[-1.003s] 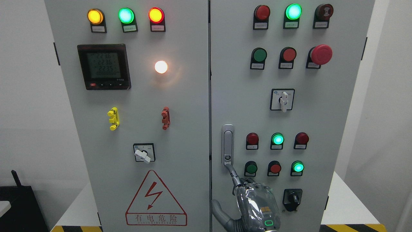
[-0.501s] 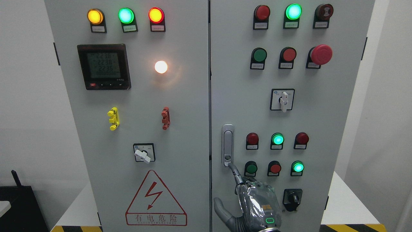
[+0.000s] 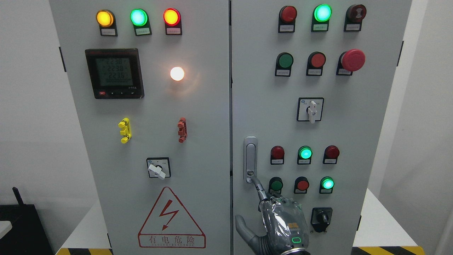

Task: Release door handle
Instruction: 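Close the right hand fingers around the silver handle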

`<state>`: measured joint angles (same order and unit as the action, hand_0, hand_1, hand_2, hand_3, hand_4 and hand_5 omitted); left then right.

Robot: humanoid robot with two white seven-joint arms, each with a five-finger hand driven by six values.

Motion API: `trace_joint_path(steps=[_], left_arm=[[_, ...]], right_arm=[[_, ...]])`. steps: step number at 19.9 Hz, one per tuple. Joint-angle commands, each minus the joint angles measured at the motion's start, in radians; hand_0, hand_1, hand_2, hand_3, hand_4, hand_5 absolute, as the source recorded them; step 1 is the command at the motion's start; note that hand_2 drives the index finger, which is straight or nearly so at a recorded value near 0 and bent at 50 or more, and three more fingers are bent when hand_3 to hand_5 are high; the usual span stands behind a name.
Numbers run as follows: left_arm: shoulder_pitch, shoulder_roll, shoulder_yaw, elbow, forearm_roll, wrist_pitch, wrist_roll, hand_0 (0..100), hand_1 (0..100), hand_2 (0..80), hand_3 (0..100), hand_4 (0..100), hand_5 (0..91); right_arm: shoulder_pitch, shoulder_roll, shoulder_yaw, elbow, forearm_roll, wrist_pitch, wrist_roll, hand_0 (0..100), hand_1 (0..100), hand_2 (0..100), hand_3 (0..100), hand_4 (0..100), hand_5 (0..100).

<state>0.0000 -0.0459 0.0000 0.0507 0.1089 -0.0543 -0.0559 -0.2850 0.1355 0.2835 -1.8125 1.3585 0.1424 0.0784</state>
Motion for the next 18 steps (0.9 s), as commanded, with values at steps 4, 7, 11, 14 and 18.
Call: trace_joint_path(steps=[4, 7, 11, 14, 18], left_arm=[[-0.026, 0.0, 0.017, 0.0, 0.0, 0.001, 0.001, 12, 39, 0.0, 0, 0, 0.0], [-0.026, 0.0, 0.017, 0.0, 0.0, 0.001, 0.001, 12, 39, 0.0, 0, 0, 0.0], [-0.026, 0.0, 0.017, 0.0, 0.0, 0.001, 0.001, 12, 39, 0.0, 0, 0, 0.0], [-0.026, 0.0, 0.017, 0.0, 0.0, 0.001, 0.001, 12, 39, 0.0, 0, 0, 0.0], [-0.026, 0.0, 0.017, 0.0, 0.0, 0.001, 0.001, 12, 39, 0.0, 0, 0, 0.0]], right_arm=[[0.014, 0.001, 0.003, 0.007, 0.001, 0.002, 0.001, 35, 24, 0, 65, 63, 73], [0.01, 0.001, 0.005, 0.009, 0.002, 0.002, 0.018, 34, 24, 0, 65, 63, 73], [0.009, 0.001, 0.009, 0.009, 0.004, 0.002, 0.032, 34, 24, 0, 65, 63, 73], [0.006, 0.003, 0.017, 0.009, 0.004, 0.002, 0.034, 34, 24, 0, 65, 63, 73], [0.003, 0.001, 0.017, 0.009, 0.004, 0.002, 0.034, 34, 24, 0, 65, 63, 73]])
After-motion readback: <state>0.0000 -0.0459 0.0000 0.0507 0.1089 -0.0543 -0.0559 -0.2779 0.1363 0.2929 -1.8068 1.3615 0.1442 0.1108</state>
